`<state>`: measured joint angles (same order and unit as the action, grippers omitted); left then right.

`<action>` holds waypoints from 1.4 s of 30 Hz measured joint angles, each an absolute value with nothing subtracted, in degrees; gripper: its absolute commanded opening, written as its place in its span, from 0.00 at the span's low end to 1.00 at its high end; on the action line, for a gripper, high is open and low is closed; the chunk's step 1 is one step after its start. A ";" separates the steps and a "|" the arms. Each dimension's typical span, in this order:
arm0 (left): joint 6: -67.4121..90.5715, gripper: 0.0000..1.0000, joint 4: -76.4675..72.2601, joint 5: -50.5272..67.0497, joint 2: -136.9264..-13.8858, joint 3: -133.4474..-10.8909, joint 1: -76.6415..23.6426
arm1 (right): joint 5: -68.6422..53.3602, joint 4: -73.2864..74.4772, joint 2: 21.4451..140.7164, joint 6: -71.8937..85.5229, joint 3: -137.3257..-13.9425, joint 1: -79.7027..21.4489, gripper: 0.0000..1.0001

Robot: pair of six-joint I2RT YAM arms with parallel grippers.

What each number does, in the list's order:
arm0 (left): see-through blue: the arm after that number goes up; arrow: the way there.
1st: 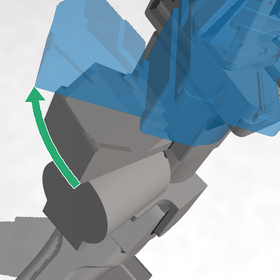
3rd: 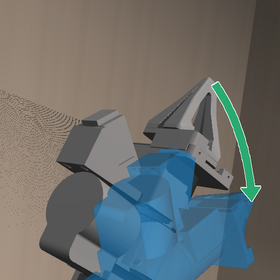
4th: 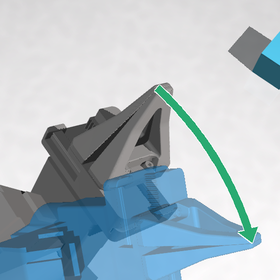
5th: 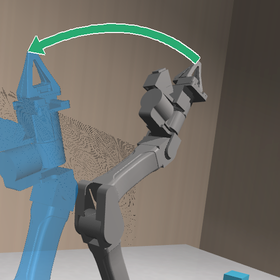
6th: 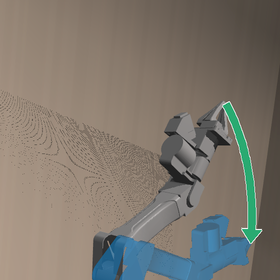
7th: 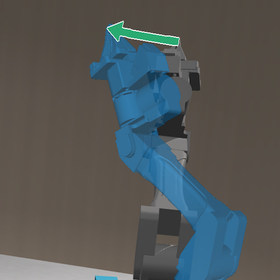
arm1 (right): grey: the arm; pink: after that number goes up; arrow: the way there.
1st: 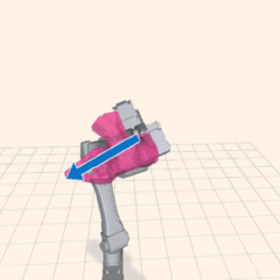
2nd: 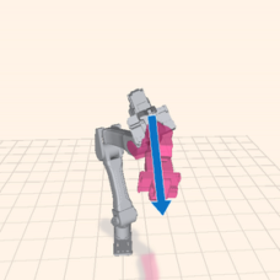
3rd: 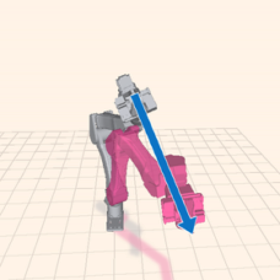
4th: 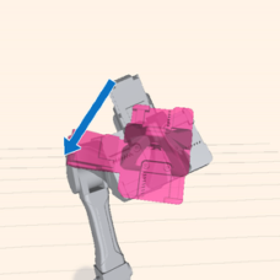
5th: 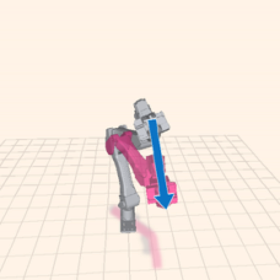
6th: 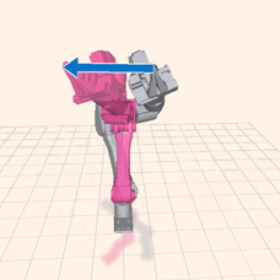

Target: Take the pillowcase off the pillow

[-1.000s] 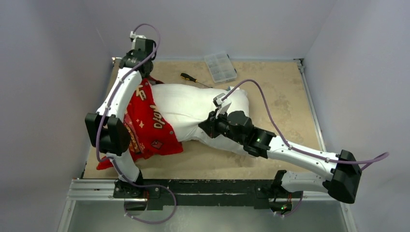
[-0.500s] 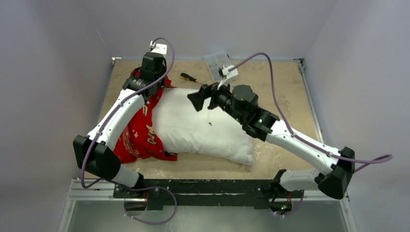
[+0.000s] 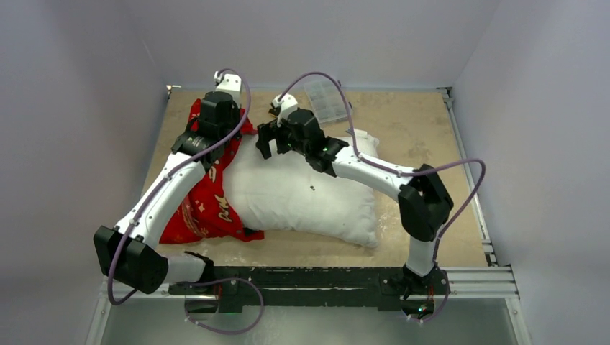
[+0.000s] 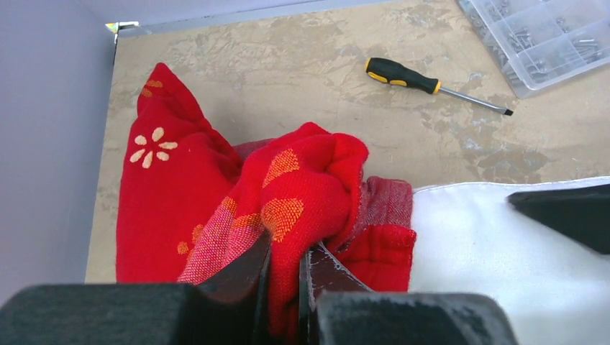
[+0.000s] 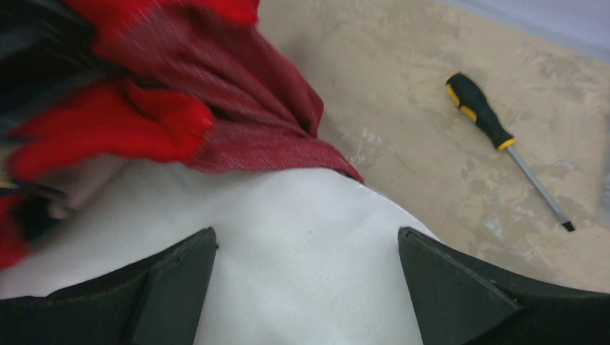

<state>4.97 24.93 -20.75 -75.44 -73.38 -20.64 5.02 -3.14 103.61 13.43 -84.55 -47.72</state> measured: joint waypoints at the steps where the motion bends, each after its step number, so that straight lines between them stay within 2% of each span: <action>1: 4.97 0.00 24.82 -20.78 -75.26 -73.19 -20.64 | 4.32 -3.49 105.34 12.86 -84.73 -47.72 0.99; 4: 4.97 0.00 24.38 -20.88 -75.20 -72.73 -20.64 | 1.45 -3.97 108.66 11.70 -83.57 -47.72 0.98; 6: 4.97 0.00 24.23 -20.88 -75.09 -72.10 -20.64 | 0.89 -5.06 110.17 11.27 -83.24 -47.64 0.87; 7: 4.95 0.00 23.94 -20.95 -75.05 -71.68 -20.64 | 0.80 -5.89 110.78 11.11 -83.26 -47.57 0.78; 8: 4.95 0.00 23.62 -21.06 -74.98 -71.31 -20.64 | 0.80 -6.50 111.26 10.98 -83.26 -47.55 0.64; 12: 4.93 0.00 23.05 -22.09 -74.96 -70.76 -20.64 | 0.38 -8.05 112.33 10.61 -83.26 -47.62 0.01; 18: 5.17 0.00 22.09 -26.46 -74.98 -70.39 -20.69 | 0.51 -7.70 108.86 10.98 -81.91 -47.77 0.00; 27: 8.64 0.00 22.74 -38.11 -78.06 -71.09 -19.70 | 1.43 -4.69 87.81 12.80 -70.15 -48.31 0.00; 34: 15.22 0.00 26.09 -34.54 -82.72 -73.32 -11.42 | 6.63 -3.40 69.63 15.49 -60.84 -45.69 0.00; 42: 15.94 0.00 26.68 -37.82 -85.71 -73.71 -9.63 | 13.96 -2.11 57.34 18.63 -57.08 -41.95 0.00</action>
